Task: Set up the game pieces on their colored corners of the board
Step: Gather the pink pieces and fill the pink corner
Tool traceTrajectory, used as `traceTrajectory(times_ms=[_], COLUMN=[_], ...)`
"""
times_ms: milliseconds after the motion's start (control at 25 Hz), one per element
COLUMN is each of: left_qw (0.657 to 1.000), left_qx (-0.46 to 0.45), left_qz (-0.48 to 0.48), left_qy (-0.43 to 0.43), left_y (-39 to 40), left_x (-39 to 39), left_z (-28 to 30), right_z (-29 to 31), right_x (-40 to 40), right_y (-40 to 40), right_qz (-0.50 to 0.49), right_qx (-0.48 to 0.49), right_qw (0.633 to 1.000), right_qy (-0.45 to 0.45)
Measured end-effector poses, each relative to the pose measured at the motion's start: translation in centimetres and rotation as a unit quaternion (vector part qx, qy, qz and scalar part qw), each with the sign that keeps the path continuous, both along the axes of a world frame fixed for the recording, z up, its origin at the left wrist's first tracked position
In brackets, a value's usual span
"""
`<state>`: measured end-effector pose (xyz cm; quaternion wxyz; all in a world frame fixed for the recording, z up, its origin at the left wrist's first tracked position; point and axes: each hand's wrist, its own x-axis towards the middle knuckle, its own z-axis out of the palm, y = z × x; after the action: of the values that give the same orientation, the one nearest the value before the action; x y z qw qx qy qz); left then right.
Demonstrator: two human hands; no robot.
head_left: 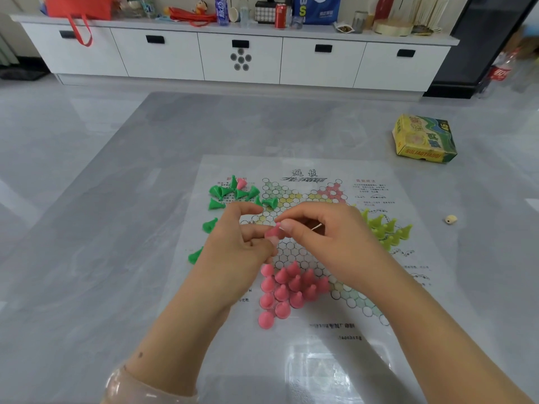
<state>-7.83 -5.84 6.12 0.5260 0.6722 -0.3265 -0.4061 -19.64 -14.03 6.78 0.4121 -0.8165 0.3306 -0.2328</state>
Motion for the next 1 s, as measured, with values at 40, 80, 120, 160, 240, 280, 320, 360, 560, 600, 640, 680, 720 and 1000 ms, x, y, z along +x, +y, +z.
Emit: traceTrajectory(times_ms=[40,80,120,160,240,280,320,360,560,600,640,680,720,1000], left_qw=[1.0,1.0,1.0,1.0,1.0,1.0,1.0,1.0,0.998,0.996,0.987,0.97,0.942,0.835], left_qx=[0.001,0.0,0.0,-0.001,-0.001,-0.001,-0.001,0.0,0.0,0.003,0.013,0.031,0.056,0.164], left_qz=[-0.004,-0.007,-0.009,-0.011,-0.013,-0.013,-0.013,-0.012,-0.034,-0.034,-0.024,-0.009,0.006,-0.082], left_qy=[-0.005,-0.008,-0.009,-0.012,-0.017,-0.019,-0.021,-0.023,-0.048,-0.088,-0.155,-0.242,-0.329,-0.519], left_y=[0.0,0.0,0.0,0.0,0.0,0.0,0.0,0.0,0.0,0.0,0.1,0.2,0.4,1.2], left_x=[0.0,0.0,0.0,0.0,0.1,0.1,0.1,0.1,0.8,1.2,1.8,2.5,3.1,4.7], left_z=[0.0,0.1,0.1,0.0,0.0,-0.1,-0.1,-0.2,-0.3,-0.3,-0.5,-0.7,-0.9,-2.3], right_z=[-0.1,-0.2,-0.2,-0.2,-0.2,-0.1,-0.1,-0.1,0.0,0.0,0.0,0.0,-0.1,-1.1], right_x=[0.1,0.1,0.2,0.2,0.2,0.2,0.2,0.2,0.4,0.3,0.1,-0.1,-0.3,0.1], right_y=[0.0,0.0,0.0,-0.1,-0.1,0.0,0.0,0.0,0.0,-0.2,-0.4,-0.7,-0.9,-0.4], right_qz=[0.004,0.007,0.009,0.011,0.015,0.015,0.014,0.012,-0.011,-0.024,-0.037,-0.046,-0.051,-0.005], right_qx=[0.002,0.004,0.008,0.011,0.016,0.017,0.017,0.017,0.01,0.007,0.006,0.003,0.0,-0.014], right_qw=[1.0,1.0,1.0,1.0,1.0,1.0,1.0,1.0,1.0,1.0,0.999,0.999,0.998,0.988], right_qy=[0.004,0.006,0.005,0.003,-0.002,-0.004,-0.006,-0.007,-0.012,-0.014,-0.01,0.003,0.025,0.154])
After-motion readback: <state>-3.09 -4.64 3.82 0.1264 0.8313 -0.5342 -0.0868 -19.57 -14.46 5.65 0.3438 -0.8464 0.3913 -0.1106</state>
